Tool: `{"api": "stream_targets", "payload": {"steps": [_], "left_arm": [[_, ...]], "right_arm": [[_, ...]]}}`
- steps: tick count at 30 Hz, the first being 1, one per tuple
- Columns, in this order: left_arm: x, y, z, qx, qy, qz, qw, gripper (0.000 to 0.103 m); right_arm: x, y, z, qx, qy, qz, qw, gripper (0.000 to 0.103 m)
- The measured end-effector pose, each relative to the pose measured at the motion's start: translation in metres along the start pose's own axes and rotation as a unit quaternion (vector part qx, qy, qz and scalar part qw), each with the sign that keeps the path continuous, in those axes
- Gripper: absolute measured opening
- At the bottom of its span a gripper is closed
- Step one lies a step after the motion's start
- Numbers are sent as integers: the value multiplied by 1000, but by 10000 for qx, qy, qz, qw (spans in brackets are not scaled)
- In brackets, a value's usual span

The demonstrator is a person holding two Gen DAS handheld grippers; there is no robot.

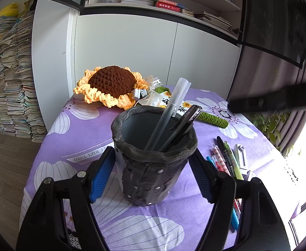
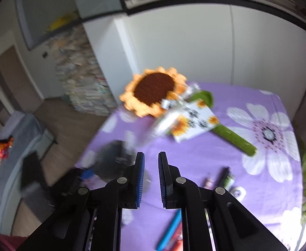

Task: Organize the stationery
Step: 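Move the right gripper back over the pens and grasp the blue pen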

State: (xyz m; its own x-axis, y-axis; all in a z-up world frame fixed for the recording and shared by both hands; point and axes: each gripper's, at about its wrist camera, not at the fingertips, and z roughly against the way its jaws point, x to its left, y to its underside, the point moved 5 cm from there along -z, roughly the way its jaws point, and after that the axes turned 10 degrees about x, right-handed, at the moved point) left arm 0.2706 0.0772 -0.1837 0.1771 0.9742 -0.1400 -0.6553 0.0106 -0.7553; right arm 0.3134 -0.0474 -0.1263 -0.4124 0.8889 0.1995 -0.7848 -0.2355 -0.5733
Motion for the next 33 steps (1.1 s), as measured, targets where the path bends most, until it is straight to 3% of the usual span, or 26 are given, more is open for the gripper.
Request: {"api": "stream_targets", "payload": {"steps": [5, 10, 18, 33], "left_arm": [[0, 0, 0, 1, 0, 0, 10000, 71], [0, 0, 0, 1, 0, 0, 10000, 71], [0, 0, 0, -1, 2, 1, 10000, 72], [0, 0, 0, 0, 1, 0, 10000, 71]], "right_arm": [[-29, 21, -53, 1002, 111, -327, 9944, 13], [-37, 32, -75, 1317, -78, -524, 9899, 13], [-43, 38, -95, 1587, -84, -704, 9848, 13], [-61, 36, -101, 1587, 200, -945, 9826, 13]]}}
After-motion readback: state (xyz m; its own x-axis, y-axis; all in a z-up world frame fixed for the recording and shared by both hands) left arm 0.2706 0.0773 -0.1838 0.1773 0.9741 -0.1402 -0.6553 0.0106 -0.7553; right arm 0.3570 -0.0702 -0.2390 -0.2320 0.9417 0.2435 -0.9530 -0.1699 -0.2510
